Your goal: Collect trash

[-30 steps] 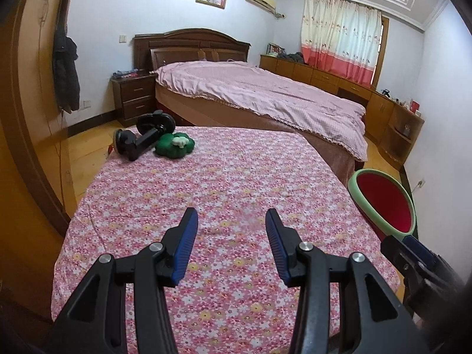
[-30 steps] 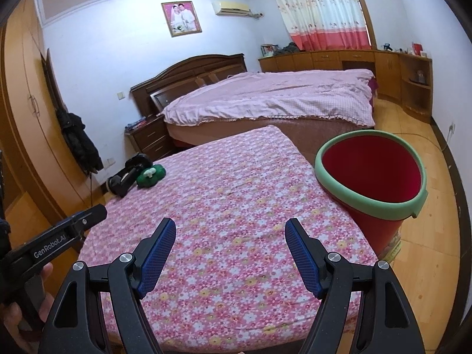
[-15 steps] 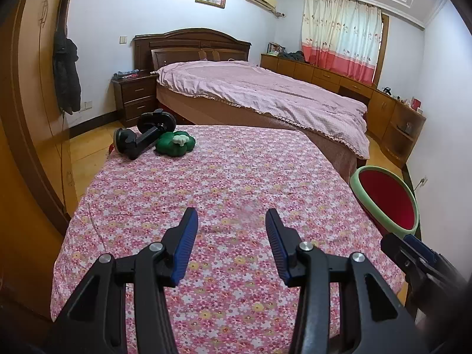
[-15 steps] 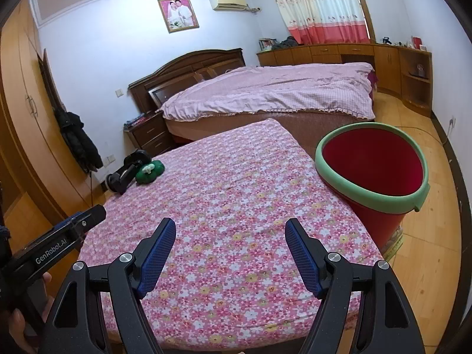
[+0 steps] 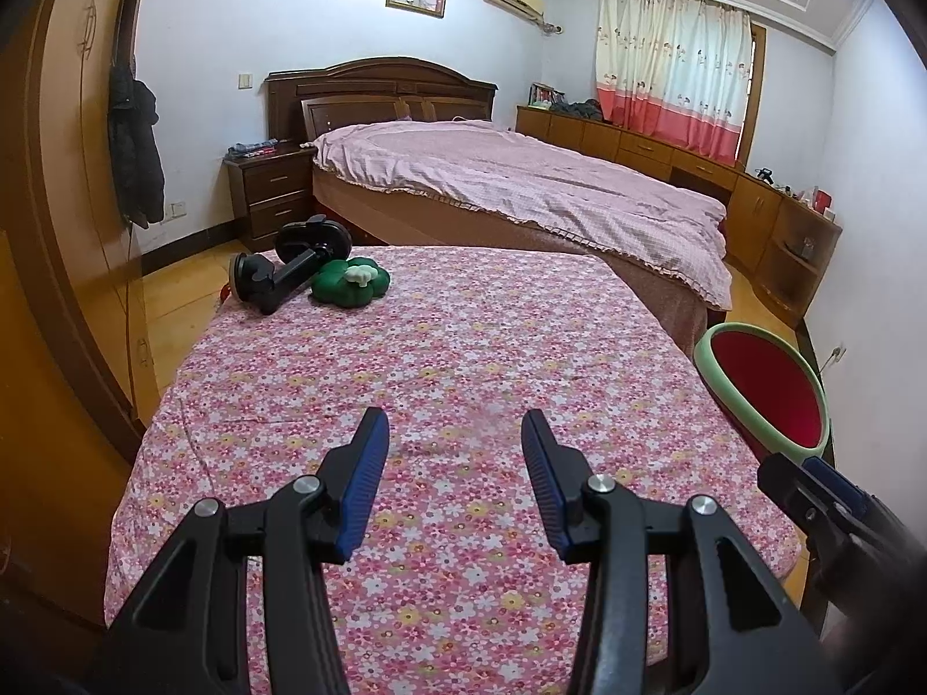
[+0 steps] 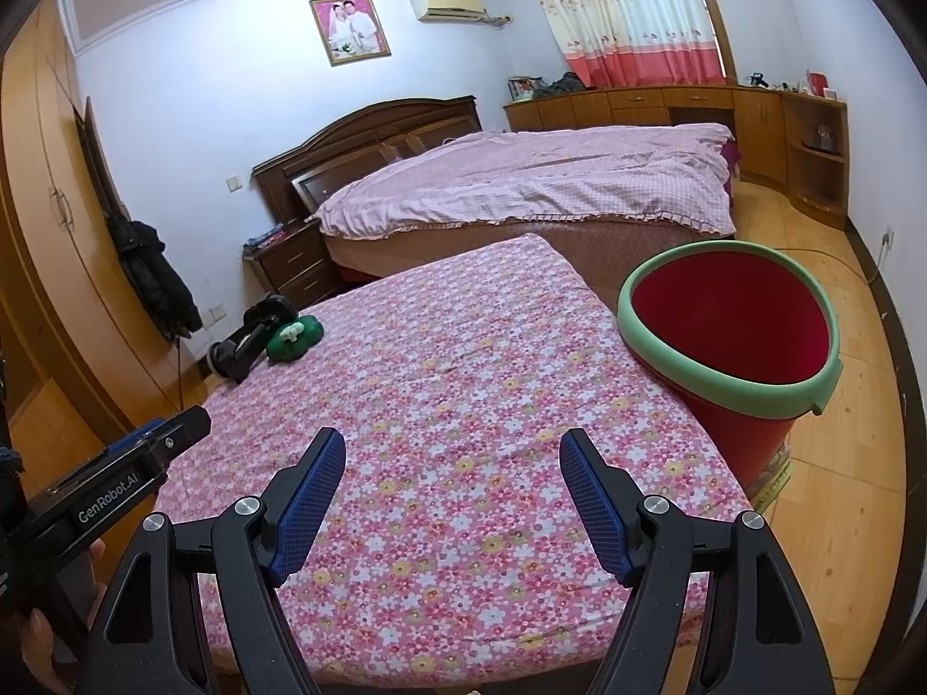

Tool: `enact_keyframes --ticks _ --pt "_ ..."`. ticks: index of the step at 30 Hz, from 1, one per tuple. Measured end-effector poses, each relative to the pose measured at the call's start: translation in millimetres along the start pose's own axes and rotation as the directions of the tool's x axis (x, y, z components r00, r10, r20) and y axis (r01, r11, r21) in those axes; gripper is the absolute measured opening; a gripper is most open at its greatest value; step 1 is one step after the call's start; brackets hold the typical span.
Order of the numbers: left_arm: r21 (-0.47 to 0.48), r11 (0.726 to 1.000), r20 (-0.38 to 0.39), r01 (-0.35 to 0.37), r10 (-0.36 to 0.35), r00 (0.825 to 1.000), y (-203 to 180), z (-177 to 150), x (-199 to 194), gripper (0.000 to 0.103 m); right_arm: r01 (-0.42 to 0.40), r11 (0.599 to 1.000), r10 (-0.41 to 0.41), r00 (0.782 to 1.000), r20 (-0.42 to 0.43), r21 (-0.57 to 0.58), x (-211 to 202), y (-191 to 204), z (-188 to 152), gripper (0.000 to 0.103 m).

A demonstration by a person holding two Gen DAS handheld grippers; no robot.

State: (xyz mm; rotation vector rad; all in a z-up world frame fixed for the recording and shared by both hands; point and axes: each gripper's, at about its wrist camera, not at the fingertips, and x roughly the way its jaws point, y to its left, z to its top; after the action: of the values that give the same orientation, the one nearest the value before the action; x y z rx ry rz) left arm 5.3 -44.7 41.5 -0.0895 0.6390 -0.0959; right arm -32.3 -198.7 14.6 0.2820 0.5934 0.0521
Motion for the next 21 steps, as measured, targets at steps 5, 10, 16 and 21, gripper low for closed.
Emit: enact_keyframes --ticks 5,10,16,21 --pt "0.003 1.0 0.002 -0.003 0.003 1.0 -0.5 -0.1 -1.1 0.048 0.0 1.0 0.0 1.0 0.001 0.0 -0.4 -0.3 0.2 0.077" --pt "0.002 1.0 0.002 -0.004 0.004 1.0 -0.8 -0.1 -2.0 0.048 0.001 1.0 -0.001 1.0 0.001 0.0 -0.5 -0.1 0.2 0.077" --pt "0.0 1.0 0.001 -0.006 0.006 1.0 0.0 1.2 -1.9 0.048 0.0 1.0 0.0 1.0 0.001 0.002 -1.0 -0.3 0.1 0.077" --pt "0.001 1.0 0.001 -0.007 0.007 1.0 0.0 1.5 -1.8 0.048 -0.002 1.0 0.002 1.0 0.002 -0.001 -2.6 1.1 1.0 0.077"
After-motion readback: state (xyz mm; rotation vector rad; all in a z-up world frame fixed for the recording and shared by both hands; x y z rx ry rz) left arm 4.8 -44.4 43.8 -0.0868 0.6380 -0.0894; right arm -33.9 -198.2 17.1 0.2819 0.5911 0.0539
